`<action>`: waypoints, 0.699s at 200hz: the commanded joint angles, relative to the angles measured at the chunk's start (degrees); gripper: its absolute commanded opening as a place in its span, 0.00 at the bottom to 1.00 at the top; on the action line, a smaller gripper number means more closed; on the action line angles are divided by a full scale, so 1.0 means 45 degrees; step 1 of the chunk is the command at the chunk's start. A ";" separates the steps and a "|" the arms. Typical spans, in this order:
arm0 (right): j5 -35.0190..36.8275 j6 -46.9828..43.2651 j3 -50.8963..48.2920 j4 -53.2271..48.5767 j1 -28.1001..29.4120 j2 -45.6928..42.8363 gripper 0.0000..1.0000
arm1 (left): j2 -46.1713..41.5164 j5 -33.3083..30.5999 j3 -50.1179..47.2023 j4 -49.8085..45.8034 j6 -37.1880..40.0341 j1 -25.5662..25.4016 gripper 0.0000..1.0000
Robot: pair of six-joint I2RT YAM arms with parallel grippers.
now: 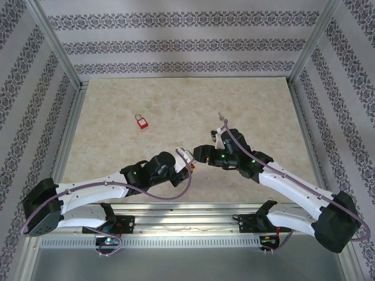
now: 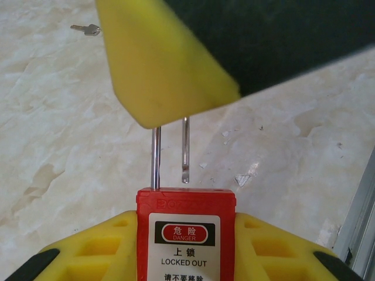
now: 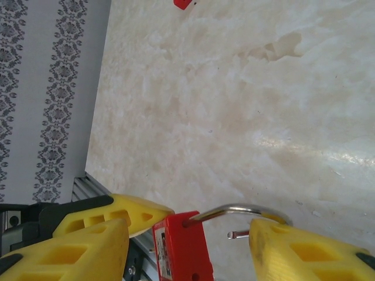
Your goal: Unlock with the key
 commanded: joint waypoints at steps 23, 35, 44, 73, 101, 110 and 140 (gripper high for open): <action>0.0346 0.0166 -0.0241 0.1498 -0.0117 0.0512 0.57 | -0.0111 0.0673 0.0240 0.0402 -0.0680 -0.0086 0.00; 0.0250 0.0237 -0.0294 0.1827 -0.0231 0.0634 0.57 | -0.0240 0.0756 0.0202 0.0525 -0.0849 -0.0076 0.00; 0.0218 0.0241 -0.0311 0.1930 -0.0317 0.0726 0.57 | -0.0315 0.0810 0.0199 0.0569 -0.0928 -0.0064 0.00; 0.0036 0.0355 -0.0382 0.2580 -0.0487 0.0903 0.58 | -0.0316 0.1197 0.0141 0.0765 -0.1228 -0.0046 0.00; -0.0417 0.0494 -0.0416 0.3477 -0.0576 0.1161 0.59 | -0.0118 0.1438 0.0017 0.0948 -0.1535 -0.0037 0.00; -0.0629 0.0611 -0.0491 0.3847 -0.0630 0.1288 0.60 | -0.0041 0.1469 -0.0034 0.1012 -0.1705 0.0019 0.00; -0.1082 0.0799 -0.0651 0.4312 -0.0728 0.1511 0.62 | 0.0159 0.1088 -0.0016 0.0685 -0.2272 0.0231 0.00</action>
